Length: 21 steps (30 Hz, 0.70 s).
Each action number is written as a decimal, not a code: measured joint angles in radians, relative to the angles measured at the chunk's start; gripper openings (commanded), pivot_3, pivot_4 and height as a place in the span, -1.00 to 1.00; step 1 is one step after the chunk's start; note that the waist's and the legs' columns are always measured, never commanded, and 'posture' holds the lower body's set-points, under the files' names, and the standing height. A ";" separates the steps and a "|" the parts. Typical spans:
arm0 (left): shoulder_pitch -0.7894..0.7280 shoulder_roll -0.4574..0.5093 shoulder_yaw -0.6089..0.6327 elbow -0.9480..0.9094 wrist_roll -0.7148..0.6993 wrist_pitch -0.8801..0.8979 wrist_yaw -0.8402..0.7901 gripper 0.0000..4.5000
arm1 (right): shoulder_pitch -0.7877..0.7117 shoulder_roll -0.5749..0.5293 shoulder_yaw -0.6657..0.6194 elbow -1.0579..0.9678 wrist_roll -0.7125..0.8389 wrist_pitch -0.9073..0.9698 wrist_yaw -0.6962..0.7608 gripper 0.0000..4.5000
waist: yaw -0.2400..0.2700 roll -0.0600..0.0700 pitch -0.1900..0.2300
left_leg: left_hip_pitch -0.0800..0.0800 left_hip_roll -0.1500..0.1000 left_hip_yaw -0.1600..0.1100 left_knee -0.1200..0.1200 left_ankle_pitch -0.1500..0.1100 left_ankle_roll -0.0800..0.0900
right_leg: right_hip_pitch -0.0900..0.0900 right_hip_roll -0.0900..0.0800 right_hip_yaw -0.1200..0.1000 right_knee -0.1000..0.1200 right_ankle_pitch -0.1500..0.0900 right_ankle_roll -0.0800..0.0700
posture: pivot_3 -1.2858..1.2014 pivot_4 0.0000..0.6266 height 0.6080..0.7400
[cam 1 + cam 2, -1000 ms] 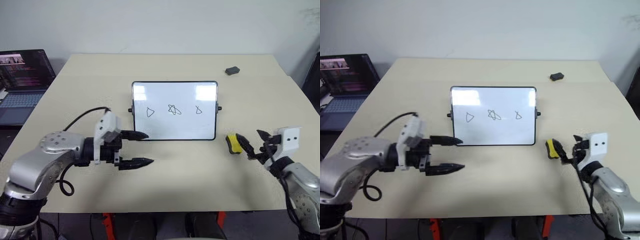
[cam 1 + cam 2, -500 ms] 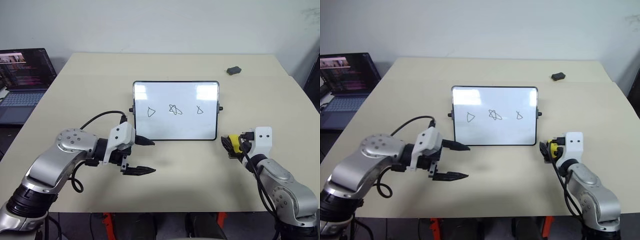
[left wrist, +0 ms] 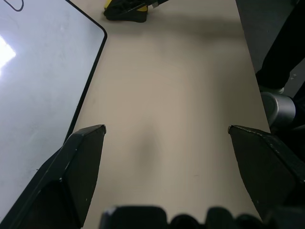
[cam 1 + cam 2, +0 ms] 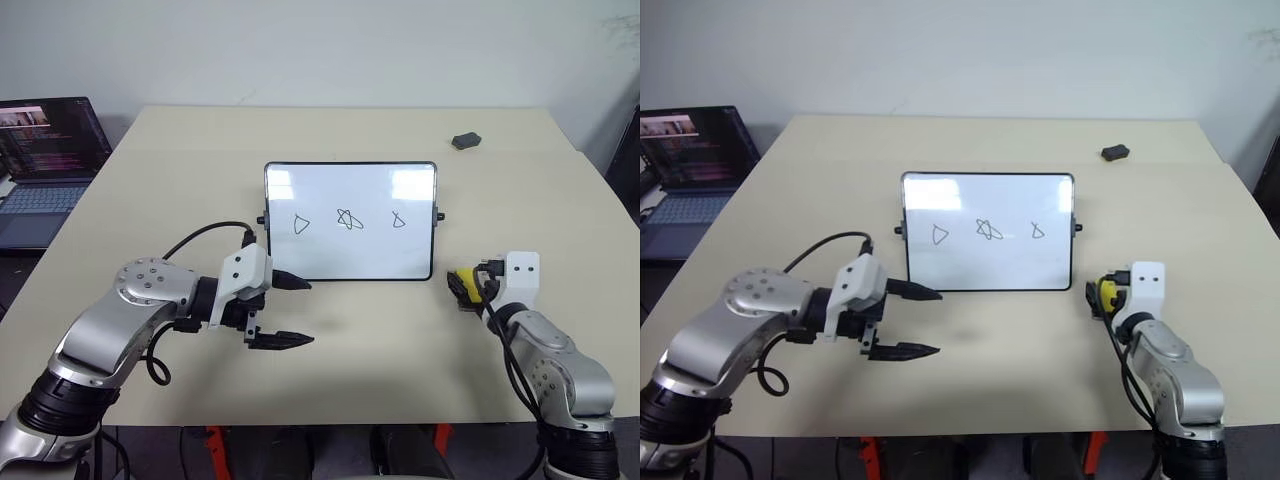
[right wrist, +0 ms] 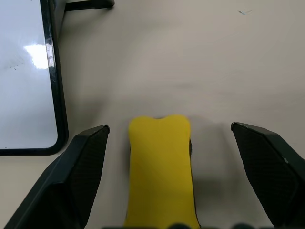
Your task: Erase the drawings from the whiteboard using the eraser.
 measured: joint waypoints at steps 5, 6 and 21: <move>0.009 0.000 0.000 0.001 0.007 -0.007 0.002 1.00 | -0.009 0.000 -0.003 0.024 -0.002 0.000 0.012 0.99 | 0.000 0.000 0.000 | 0.000 0.000 0.000 0.000 0.000 0.000 | 0.000 0.000 0.000 0.000 0.000 0.000 | 0.03 -0.52 1.00; 0.012 0.000 0.000 0.002 0.011 -0.010 0.002 1.00 | -0.009 0.000 -0.004 0.026 -0.002 0.000 0.013 0.92 | 0.000 0.000 0.000 | 0.000 0.000 0.000 0.000 0.000 0.000 | 0.000 0.000 0.000 0.000 0.000 0.000 | 0.03 -0.52 1.00; 0.048 0.000 0.006 0.006 0.020 -0.039 0.006 1.00 | -0.011 -0.002 -0.016 0.028 -0.003 0.001 0.038 -0.50 | 0.000 0.000 0.000 | 0.000 0.000 0.000 0.000 0.000 0.000 | 0.000 0.000 0.000 0.000 0.000 0.000 | 0.03 -0.52 1.00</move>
